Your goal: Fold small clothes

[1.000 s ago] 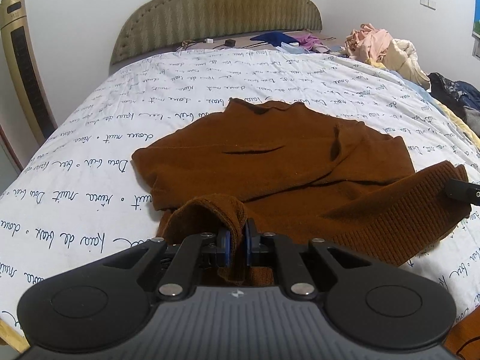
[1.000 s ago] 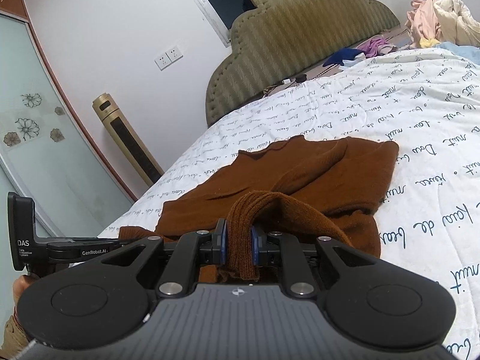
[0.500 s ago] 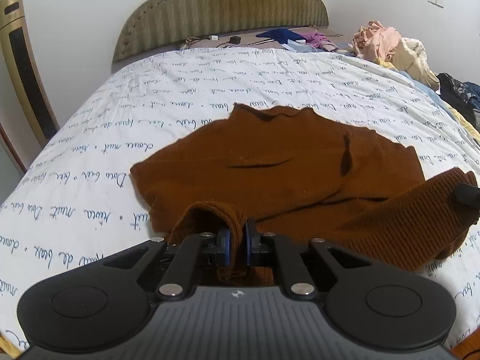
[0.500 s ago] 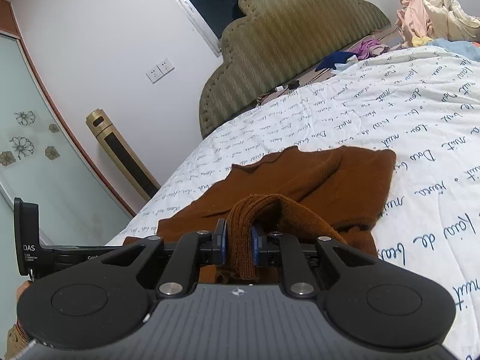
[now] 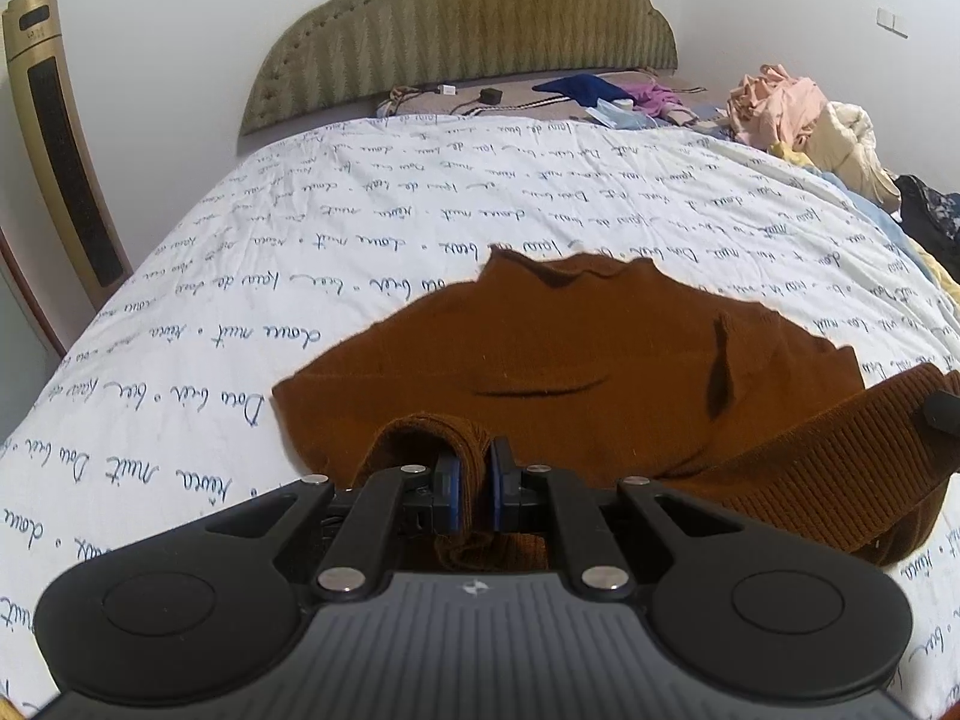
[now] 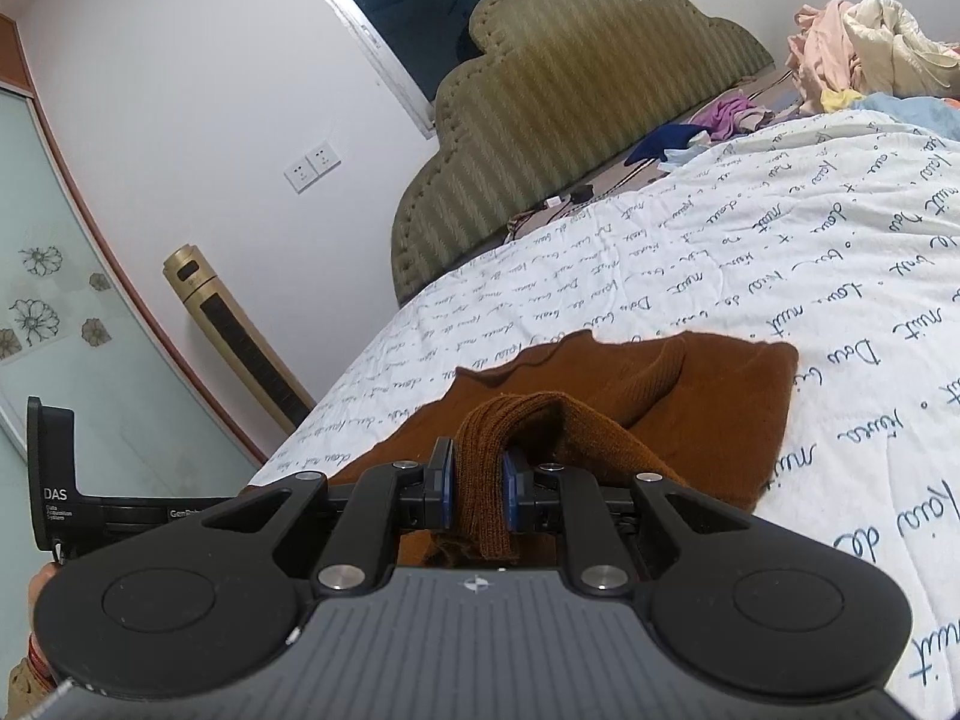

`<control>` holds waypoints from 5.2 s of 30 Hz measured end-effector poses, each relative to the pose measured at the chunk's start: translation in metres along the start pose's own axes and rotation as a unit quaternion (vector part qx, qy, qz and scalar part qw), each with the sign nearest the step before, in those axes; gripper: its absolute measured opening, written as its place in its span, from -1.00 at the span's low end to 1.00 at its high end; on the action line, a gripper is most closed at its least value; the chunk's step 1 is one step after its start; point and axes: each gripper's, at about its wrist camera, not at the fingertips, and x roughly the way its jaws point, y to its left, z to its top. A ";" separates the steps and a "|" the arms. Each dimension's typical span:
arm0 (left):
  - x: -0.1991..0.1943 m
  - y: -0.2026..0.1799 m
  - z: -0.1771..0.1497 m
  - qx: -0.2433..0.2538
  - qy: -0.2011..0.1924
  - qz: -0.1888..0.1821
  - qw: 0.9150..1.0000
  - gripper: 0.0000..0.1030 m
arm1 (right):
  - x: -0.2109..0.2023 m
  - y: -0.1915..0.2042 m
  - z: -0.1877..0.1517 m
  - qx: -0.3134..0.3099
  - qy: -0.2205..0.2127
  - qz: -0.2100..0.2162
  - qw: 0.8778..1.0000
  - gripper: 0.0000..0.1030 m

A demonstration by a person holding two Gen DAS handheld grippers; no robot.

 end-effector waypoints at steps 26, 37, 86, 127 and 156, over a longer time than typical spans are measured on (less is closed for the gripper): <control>0.079 0.008 0.065 -0.013 0.011 0.050 0.999 -0.82 | 0.076 -0.036 0.039 0.029 -0.003 -0.039 0.999 -0.61; 0.116 0.015 0.074 -0.016 0.029 0.066 0.997 -0.82 | 0.103 -0.050 0.045 0.041 0.010 -0.054 0.998 -0.61; 0.066 0.053 0.011 -0.044 0.031 -0.119 0.991 -0.92 | 0.103 -0.056 0.039 0.039 0.018 -0.065 0.997 -0.61; 0.143 0.018 0.032 -0.001 0.033 0.051 0.998 -0.39 | 0.156 -0.048 0.054 -0.097 0.042 -0.168 0.980 0.49; 0.111 0.014 -0.013 -0.019 -0.001 0.070 0.997 0.15 | 0.129 -0.048 -0.022 -0.178 0.113 -0.198 0.957 0.99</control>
